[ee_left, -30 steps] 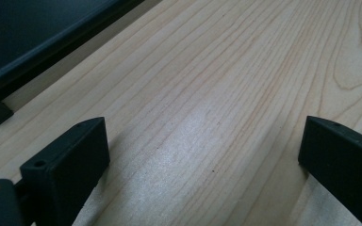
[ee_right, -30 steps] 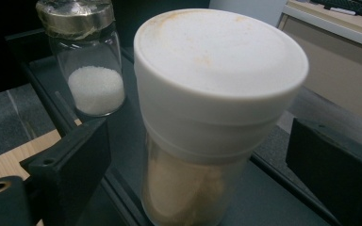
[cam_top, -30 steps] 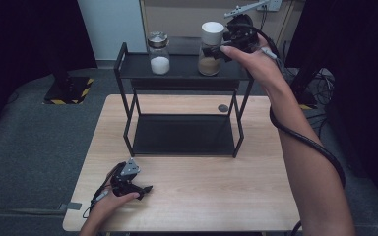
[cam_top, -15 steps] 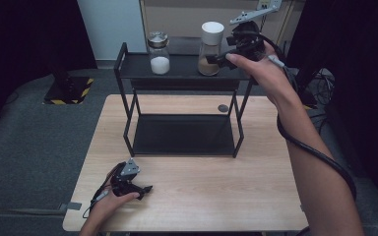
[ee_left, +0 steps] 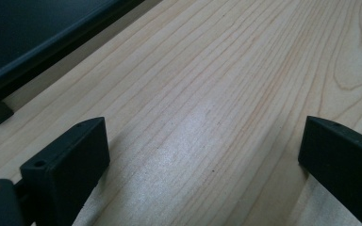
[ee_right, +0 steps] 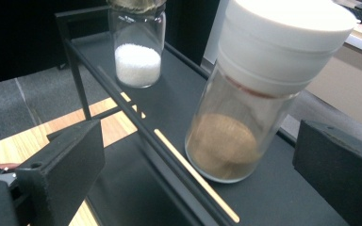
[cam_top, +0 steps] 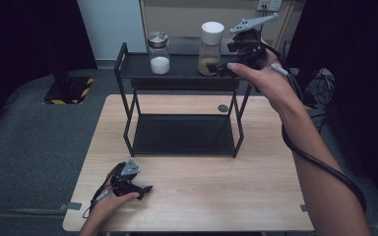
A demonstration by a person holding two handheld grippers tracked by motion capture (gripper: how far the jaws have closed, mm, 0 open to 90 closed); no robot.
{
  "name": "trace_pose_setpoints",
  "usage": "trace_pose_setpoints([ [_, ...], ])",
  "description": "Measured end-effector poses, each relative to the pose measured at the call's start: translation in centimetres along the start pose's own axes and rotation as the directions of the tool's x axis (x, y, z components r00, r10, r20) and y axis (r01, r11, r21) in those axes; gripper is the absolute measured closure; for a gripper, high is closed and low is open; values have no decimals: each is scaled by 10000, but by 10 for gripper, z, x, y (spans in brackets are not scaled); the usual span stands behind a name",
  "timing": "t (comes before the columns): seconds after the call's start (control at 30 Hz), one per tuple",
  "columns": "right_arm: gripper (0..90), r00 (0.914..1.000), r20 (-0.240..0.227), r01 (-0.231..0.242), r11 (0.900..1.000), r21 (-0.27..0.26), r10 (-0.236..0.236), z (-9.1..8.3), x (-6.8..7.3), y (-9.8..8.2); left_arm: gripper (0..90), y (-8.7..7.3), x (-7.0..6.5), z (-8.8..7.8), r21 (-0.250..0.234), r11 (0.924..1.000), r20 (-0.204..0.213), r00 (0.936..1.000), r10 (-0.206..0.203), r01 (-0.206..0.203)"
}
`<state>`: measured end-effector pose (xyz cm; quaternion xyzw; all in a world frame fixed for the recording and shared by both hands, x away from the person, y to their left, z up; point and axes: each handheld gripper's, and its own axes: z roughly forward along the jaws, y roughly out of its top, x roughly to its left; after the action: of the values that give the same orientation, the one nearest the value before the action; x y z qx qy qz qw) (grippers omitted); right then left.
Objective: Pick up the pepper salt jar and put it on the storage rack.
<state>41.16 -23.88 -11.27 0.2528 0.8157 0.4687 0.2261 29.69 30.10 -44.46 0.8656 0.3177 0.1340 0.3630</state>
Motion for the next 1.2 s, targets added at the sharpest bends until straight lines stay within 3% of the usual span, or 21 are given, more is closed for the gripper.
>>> trace_pose_setpoints([
  [0.47,35,9999,-130,35,9994,339,-30,-7,20,-24,13,0,0,0,-22,10000,-15,10000,-10,10],
  [0.67,38,9999,-151,-62,9985,550,71,-7,34,-44,12,-1,-1,0,-24,10000,-39,10000,-39,39],
  [0.97,37,9977,-273,-600,9946,848,625,-1,35,-82,12,0,-2,0,9,10000,-57,10000,-53,53],
  [1.2,39,9965,-329,-733,9918,1051,771,6,41,-110,12,0,-2,0,10,10000,-55,10000,-55,55],
])
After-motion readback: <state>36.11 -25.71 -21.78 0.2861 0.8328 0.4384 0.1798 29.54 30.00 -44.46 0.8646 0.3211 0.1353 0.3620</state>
